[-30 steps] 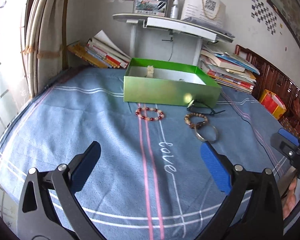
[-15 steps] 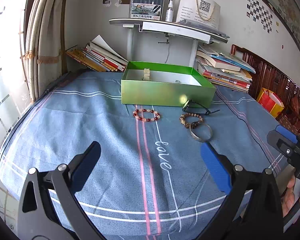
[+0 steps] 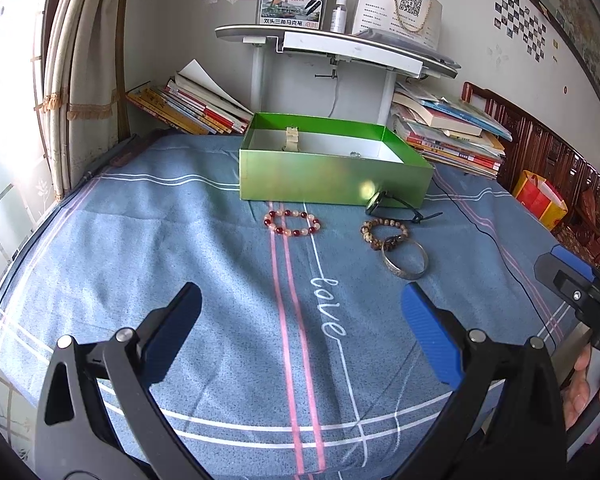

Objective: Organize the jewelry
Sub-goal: 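Withdraw both open grippers from the box toward the black glasses, then grasp the black glasses with right while left grasps the red-and-white bead bracelet, then carry the glasses with right while left carries the red bracelet over the box, then open the left gripper inside the box while right releases the glasses, then withdraw both grippers toward the wooden bead bracelet and silver bangle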

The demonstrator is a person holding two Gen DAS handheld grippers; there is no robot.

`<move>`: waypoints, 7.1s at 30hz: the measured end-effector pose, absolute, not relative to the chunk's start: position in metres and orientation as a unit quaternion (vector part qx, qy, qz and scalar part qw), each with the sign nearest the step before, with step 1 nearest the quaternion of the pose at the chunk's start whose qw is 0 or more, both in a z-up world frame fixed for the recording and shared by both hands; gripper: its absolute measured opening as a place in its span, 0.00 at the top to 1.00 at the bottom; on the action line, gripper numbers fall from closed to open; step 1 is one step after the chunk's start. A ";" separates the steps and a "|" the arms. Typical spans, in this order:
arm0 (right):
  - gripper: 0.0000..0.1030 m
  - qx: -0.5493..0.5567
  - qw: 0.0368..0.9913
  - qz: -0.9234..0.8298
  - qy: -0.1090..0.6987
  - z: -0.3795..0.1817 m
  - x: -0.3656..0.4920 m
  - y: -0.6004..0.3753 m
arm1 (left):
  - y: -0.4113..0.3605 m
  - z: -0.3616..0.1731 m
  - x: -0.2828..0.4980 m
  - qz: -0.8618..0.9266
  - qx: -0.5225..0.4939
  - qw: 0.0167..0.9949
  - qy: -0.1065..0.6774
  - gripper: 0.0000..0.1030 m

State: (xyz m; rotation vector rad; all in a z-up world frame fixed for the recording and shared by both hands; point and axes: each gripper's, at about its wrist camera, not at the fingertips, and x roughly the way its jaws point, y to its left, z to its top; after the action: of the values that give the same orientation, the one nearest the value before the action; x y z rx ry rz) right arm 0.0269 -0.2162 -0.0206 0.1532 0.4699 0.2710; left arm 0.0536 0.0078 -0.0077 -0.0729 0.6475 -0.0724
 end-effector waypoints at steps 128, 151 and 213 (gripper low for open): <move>0.93 0.067 0.949 0.172 0.254 0.007 0.068 -0.216 | 0.008 0.036 0.082 -0.127 -0.022 0.942 0.310 0.92; 0.93 0.059 0.943 0.183 0.271 0.035 0.273 -0.203 | -0.010 0.075 0.296 -0.112 0.015 0.941 0.320 0.92; 0.07 0.074 0.965 0.127 0.219 -0.009 -0.007 -0.209 | 0.017 0.011 0.017 -0.044 -0.005 0.963 0.267 0.04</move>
State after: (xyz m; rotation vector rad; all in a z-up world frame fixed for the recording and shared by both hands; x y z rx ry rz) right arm -0.0072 -0.2093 -0.0088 0.1499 0.4425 0.2567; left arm 0.0173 0.0170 0.0105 -0.0096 0.5402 -0.0899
